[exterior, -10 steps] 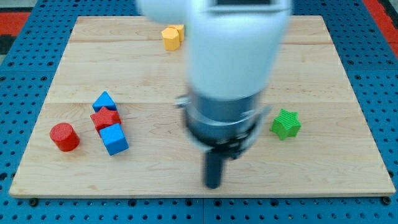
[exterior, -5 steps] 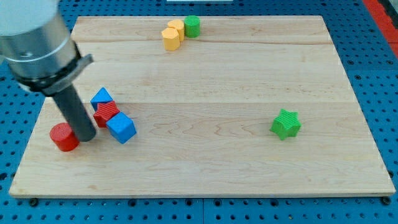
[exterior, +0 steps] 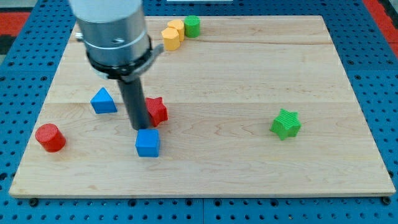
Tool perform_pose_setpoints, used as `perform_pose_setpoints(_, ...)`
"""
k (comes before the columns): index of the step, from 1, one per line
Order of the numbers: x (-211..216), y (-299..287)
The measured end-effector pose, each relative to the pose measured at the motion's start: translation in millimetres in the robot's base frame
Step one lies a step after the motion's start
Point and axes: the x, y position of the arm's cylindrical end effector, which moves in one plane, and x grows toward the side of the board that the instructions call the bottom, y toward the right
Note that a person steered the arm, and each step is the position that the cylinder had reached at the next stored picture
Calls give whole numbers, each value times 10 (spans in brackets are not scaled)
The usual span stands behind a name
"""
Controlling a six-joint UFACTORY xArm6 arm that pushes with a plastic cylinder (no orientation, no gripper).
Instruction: Place the red star on top of the green star
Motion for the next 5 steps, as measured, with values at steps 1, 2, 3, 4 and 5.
perform_pose_setpoints(1,-198,64)
perform_pose_setpoints(2,-241,761)
perform_pose_setpoints(3,-293,1100)
perform_pose_setpoints(4,-325,738)
perform_pose_setpoints(5,-350,644)
